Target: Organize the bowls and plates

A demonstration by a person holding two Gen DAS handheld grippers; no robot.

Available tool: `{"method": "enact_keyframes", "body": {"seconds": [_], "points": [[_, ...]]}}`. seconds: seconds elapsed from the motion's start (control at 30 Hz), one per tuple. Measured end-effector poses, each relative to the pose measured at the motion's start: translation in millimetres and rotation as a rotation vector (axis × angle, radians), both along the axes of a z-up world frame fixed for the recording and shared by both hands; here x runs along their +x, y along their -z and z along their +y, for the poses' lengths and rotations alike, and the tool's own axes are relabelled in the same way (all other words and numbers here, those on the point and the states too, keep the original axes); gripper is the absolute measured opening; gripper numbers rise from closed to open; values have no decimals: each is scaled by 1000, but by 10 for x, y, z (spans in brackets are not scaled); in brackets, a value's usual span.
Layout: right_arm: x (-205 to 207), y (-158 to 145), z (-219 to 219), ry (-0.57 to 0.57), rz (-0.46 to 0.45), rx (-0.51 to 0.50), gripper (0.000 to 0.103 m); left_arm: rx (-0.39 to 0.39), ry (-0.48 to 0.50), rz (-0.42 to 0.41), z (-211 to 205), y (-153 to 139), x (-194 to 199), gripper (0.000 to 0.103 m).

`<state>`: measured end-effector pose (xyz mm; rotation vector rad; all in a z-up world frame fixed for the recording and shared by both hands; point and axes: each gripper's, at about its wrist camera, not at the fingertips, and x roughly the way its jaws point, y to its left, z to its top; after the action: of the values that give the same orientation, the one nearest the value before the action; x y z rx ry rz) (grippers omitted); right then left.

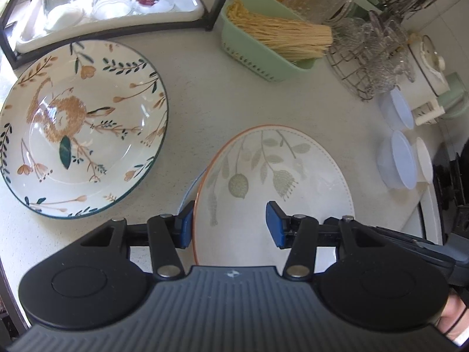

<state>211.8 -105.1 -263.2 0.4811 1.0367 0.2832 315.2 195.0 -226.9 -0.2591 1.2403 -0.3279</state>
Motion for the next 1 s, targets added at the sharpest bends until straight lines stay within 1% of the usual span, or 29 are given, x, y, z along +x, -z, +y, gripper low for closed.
{"method": "enact_keyframes", "body": {"seconds": [0.13, 0.3, 0.47, 0.6, 0.67, 0.8, 0.9, 1.0], "points": [[19, -8, 4, -15, -2, -8, 17, -6, -14, -6, 21, 1, -15, 56], [34, -22, 29, -18, -5, -22, 17, -34, -54, 12, 87, 9, -37, 56], [34, -10, 24, -19, 3, -15, 17, -19, -51, 27, 88, -19, -53, 56], [22, -10, 4, -12, 13, -10, 17, 10, -20, 30, 84, -74, -68, 56], [15, -18, 0, -4, 17, -8, 17, 20, -25, 24, 111, -103, -89, 56], [4, -51, 25, -4, 8, -33, 17, -4, -23, 22, 170, -145, -117, 56], [14, -42, 28, -5, 13, -34, 17, -4, -20, 25, 188, -156, -119, 56], [-12, -108, 44, 1, -11, -73, 17, -2, -22, 17, 191, -180, -137, 56]]}}
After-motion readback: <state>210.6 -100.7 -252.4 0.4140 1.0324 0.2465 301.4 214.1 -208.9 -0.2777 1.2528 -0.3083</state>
